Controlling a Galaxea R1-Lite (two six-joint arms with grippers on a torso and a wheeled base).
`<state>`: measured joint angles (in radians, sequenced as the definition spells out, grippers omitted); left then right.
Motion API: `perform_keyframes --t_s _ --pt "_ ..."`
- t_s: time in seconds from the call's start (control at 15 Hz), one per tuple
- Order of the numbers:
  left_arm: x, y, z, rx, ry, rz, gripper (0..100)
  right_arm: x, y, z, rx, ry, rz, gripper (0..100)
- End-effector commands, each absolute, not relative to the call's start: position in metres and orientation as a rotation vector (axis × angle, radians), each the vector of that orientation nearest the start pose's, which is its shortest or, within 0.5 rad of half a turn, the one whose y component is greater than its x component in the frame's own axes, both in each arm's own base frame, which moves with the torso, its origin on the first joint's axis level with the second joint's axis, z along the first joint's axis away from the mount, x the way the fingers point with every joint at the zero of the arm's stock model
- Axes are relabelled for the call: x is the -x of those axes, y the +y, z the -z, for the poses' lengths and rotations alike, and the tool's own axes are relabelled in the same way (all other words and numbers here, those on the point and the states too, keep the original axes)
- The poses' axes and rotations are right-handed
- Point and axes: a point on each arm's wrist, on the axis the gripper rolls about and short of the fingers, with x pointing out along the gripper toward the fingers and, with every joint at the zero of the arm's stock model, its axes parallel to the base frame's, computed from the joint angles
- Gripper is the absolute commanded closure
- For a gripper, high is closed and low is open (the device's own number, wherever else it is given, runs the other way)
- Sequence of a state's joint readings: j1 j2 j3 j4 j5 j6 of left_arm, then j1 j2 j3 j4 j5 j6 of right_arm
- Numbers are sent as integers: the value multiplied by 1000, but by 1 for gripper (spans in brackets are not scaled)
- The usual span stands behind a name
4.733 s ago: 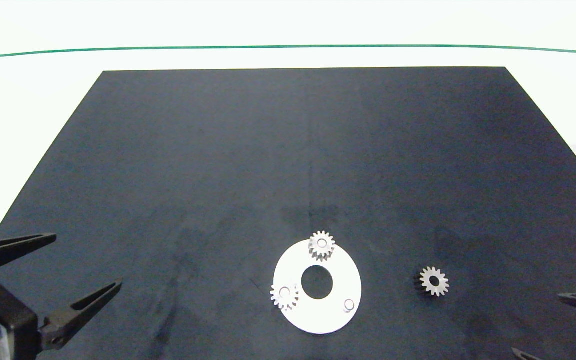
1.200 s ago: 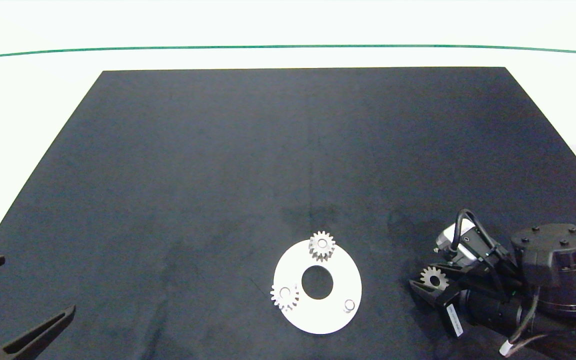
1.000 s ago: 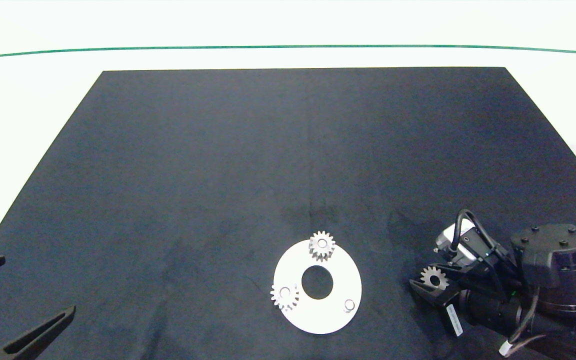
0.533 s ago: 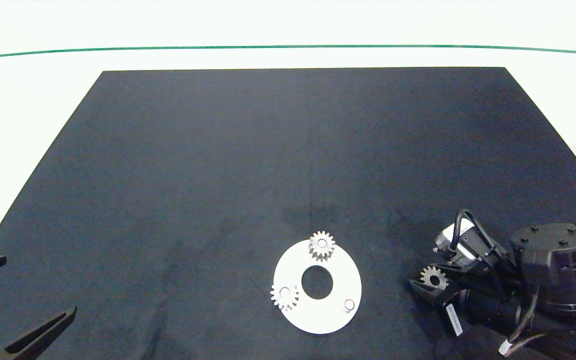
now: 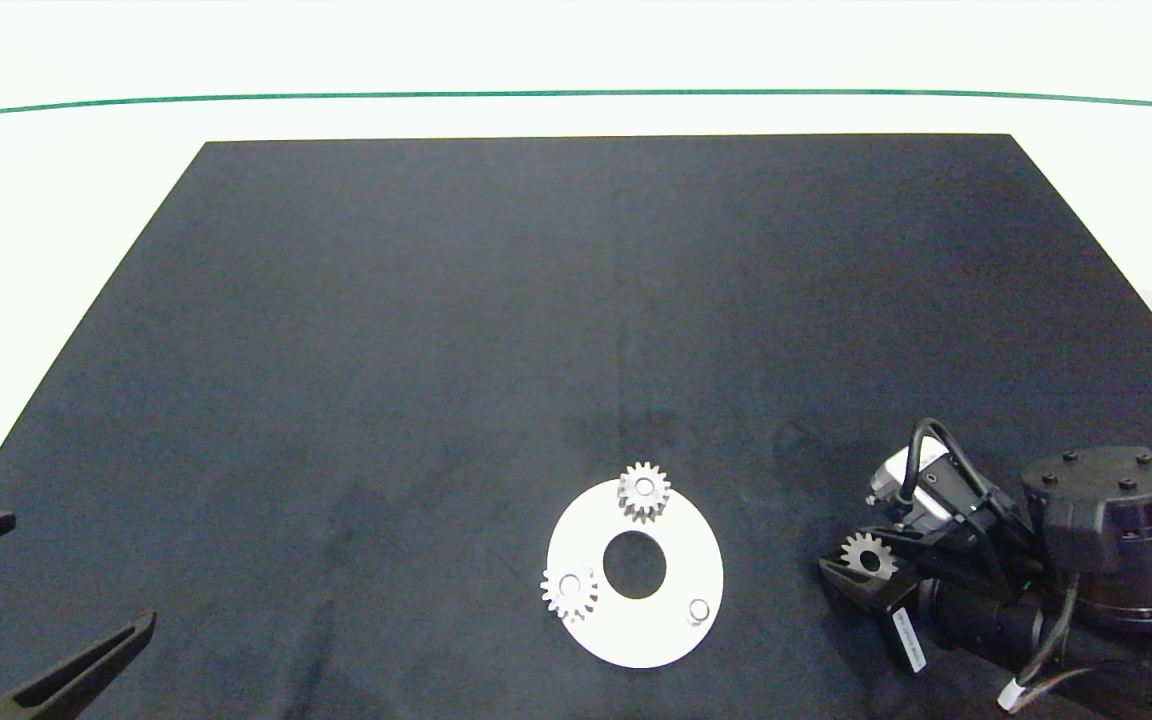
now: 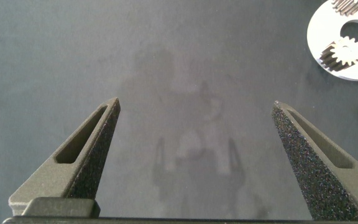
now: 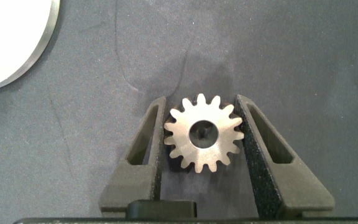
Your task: Install three planetary gears onto the carrier pins
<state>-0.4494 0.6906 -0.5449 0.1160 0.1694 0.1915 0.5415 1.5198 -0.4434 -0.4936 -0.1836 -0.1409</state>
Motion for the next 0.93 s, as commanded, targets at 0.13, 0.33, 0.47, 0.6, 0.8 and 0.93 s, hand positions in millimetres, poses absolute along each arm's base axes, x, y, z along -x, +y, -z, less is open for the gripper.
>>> perform_keyframes --t_s 0.13,0.33,0.47,0.6,0.8,0.93 --pt "-49 -19 -214 -273 228 302 0 -186 107 -139 346 463 -390 93" --pt "-49 -19 -214 -272 225 301 0 -183 106 -150 342 417 -390 93" --pt "-49 -19 -214 -273 226 302 0 -175 102 -163 398 367 -399 93" --pt "-51 -20 -214 -276 236 302 0 -156 108 -173 443 316 -463 93" --pt "-53 -21 -213 -278 245 305 0 -140 118 -177 513 274 -541 93" --pt "-54 -22 -213 -279 248 302 0 -137 125 -175 523 274 -583 93"
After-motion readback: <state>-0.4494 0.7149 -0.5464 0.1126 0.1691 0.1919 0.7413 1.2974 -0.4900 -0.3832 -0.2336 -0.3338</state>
